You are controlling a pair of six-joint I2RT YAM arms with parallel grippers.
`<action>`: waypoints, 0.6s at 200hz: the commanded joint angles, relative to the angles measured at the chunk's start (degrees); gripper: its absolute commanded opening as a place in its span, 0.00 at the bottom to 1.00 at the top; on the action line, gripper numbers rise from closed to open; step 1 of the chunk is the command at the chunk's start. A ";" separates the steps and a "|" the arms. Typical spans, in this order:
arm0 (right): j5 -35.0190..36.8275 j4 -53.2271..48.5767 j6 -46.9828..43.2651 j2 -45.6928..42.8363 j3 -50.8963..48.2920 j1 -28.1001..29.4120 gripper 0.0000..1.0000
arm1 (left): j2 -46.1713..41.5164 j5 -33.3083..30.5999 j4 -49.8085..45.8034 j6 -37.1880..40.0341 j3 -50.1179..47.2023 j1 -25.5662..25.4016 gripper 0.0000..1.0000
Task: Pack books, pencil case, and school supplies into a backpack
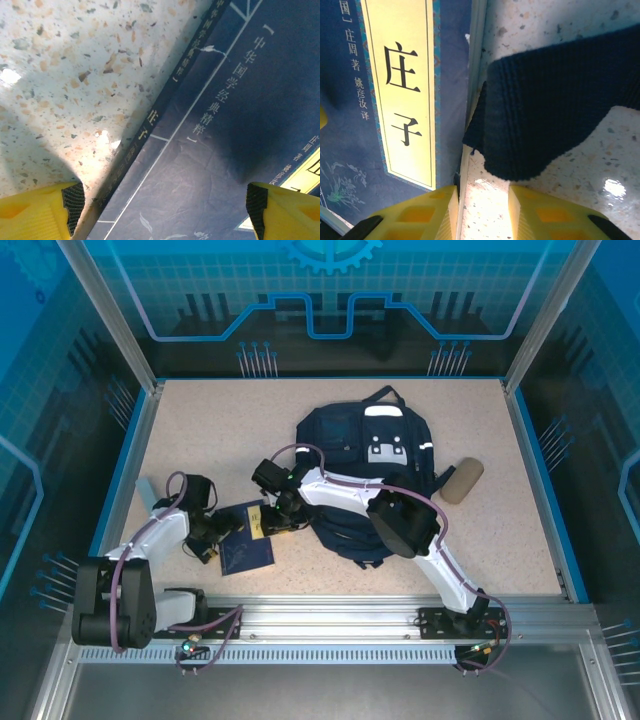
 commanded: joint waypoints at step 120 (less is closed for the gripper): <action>-2.95 0.47 2.17 2.68 -3.91 -1.31 0.28 | -4.22 31.22 6.38 5.28 6.76 0.14 0.71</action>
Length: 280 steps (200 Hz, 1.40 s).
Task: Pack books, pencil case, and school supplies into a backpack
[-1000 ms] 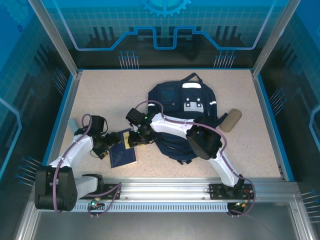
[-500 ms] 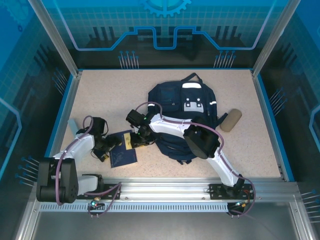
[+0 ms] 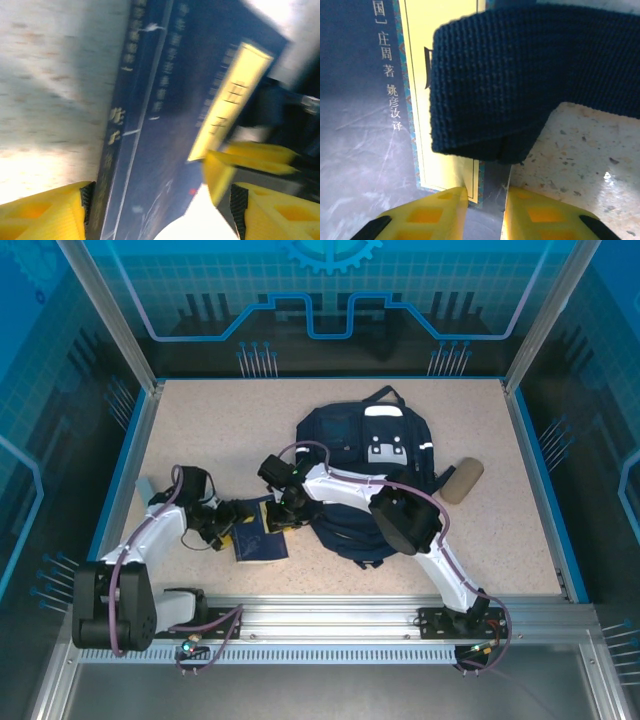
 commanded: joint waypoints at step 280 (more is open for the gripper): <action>-14.01 53.95 31.66 -47.38 -44.07 -17.47 1.00 | -11.82 -2.54 30.43 -28.69 15.33 -5.90 0.08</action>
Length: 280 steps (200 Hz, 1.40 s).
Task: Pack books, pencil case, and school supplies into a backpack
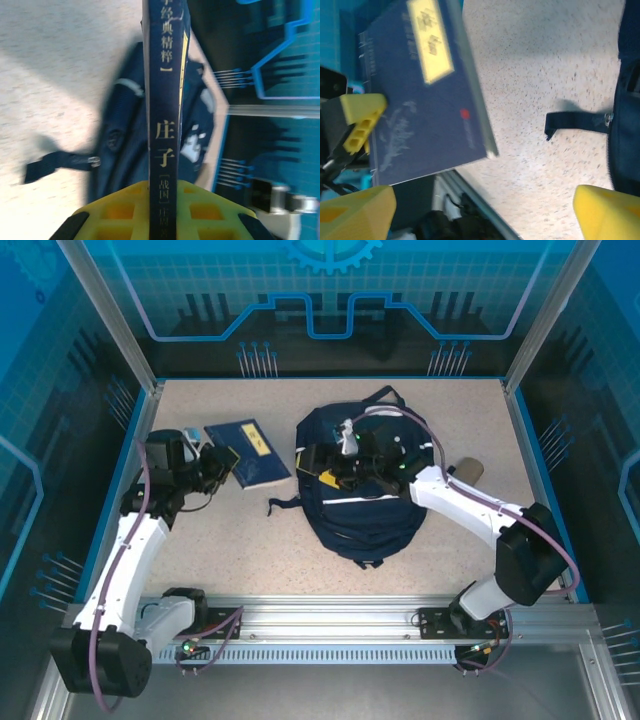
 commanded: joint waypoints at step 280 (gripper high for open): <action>1.02 50.09 31.81 4.66 -9.02 -1.75 0.88 | 9.04 -5.34 31.53 -21.19 -1.22 -13.52 0.08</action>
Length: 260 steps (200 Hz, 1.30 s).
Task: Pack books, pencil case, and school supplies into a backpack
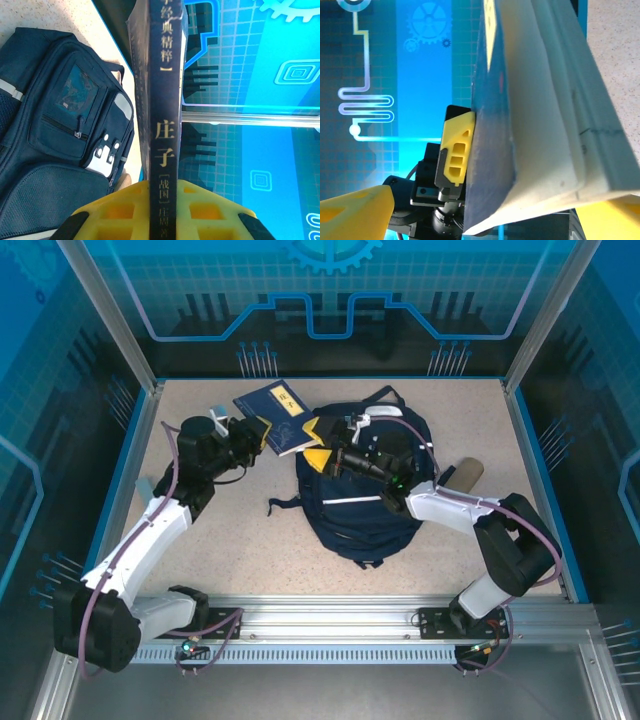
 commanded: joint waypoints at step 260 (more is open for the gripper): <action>23.76 -86.16 -49.57 -29.76 11.94 -17.47 0.09 | 15.85 -6.77 -34.95 50.35 19.08 -21.93 0.99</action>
